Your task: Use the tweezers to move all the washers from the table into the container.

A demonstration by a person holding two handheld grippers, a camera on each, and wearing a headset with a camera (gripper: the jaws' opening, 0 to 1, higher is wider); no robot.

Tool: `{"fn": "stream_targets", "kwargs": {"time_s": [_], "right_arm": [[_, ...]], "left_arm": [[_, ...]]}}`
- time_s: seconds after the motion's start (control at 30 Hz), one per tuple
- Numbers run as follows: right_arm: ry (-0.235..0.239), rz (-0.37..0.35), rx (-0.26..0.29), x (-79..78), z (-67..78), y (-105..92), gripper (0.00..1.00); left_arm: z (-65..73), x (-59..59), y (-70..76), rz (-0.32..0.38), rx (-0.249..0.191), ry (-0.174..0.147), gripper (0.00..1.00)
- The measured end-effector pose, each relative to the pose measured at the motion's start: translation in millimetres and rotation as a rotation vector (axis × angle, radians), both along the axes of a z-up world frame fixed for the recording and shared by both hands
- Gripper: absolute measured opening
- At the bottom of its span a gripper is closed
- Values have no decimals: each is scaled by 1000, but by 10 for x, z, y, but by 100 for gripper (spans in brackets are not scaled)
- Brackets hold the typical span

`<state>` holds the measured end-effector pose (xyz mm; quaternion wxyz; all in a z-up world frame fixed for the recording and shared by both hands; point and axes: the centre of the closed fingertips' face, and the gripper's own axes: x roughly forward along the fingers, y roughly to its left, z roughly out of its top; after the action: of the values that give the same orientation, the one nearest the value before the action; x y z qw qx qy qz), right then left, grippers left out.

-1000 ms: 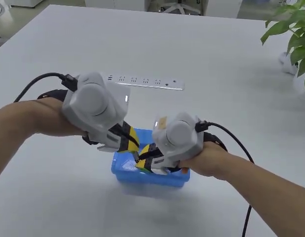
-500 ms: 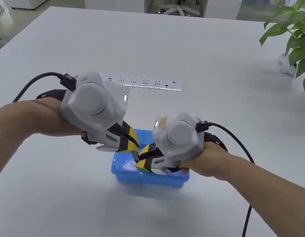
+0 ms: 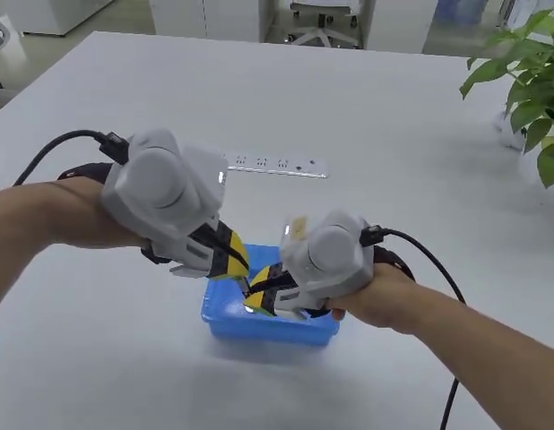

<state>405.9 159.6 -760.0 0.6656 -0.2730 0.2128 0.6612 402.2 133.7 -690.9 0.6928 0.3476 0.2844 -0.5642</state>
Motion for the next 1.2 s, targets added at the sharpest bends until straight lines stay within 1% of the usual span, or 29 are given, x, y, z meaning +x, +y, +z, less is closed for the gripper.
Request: {"fn": "stream_targets", "kwargs": {"time_s": [0.17, 0.3, 0.4, 0.6, 0.67, 0.73, 0.8, 0.9, 1.03, 1.2], "right_arm": [[-14, -11, 21, -19, 125, 1, 8], [-17, -31, 40, -42, 219, -11, 7], [-17, -41, 51, -77, 285, -26, 7], [-42, -39, 64, -163, 388, -49, 6], [-36, -40, 64, -194, 413, -56, 6], [-46, -48, 65, -204, 440, -66, 6], [-35, -60, 70, -214, 466, -79, 5], [-38, -68, 69, -240, 488, -99, 5], [-33, -79, 68, -273, 496, -116, 5], [-10, -98, 66, -331, 477, -130, 5]], "left_arm": [[118, -38, -2, -5, 1, -17, 6], [210, -75, -13, -8, 2, -30, 6], [281, -117, -28, -14, 1, -40, 6], [373, -205, -53, -25, 3, -52, 6], [388, -232, -59, -30, 3, -50, 6], [409, -252, -68, -32, 4, -56, 6], [438, -266, -79, -32, 2, -62, 6], [462, -300, -97, -36, 3, -67, 6], [474, -342, -114, -42, 5, -72, 6], [459, -397, -125, -49, 13, -76, 7]]}}
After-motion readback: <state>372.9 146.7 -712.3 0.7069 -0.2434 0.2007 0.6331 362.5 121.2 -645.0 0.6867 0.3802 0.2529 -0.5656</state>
